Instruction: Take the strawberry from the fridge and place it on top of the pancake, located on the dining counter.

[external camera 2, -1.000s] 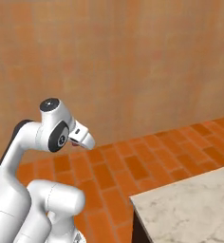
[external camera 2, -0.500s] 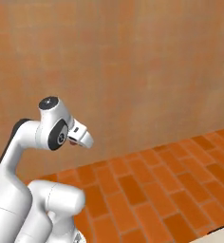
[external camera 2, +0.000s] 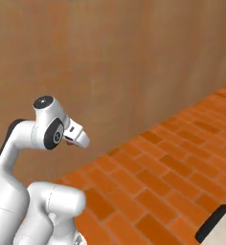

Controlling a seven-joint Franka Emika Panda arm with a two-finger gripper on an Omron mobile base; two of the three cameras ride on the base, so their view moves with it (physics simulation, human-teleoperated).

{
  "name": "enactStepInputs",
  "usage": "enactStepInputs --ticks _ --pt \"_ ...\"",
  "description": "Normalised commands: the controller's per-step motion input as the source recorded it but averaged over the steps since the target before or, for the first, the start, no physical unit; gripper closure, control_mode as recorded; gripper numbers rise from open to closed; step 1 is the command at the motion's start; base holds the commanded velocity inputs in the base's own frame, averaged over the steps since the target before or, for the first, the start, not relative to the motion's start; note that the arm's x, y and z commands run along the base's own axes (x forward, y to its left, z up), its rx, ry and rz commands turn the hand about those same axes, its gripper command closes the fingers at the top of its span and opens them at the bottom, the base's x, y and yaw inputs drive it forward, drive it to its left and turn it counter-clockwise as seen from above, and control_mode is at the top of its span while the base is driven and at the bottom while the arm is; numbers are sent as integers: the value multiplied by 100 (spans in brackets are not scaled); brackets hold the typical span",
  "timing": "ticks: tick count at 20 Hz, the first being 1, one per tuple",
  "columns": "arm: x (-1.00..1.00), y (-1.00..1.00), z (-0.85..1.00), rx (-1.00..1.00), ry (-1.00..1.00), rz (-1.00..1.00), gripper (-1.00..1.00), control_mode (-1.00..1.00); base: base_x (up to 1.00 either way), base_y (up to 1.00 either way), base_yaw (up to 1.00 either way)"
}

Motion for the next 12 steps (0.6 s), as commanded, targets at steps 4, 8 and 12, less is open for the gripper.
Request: enactStepInputs --ticks 4,8,12 --pt "0 0 0 0 0 0 100 100 86 2 -64" --pt "0 0 0 0 0 0 100 100 88 8 -65" --pt "0 0 0 0 0 0 100 100 93 14 -64"
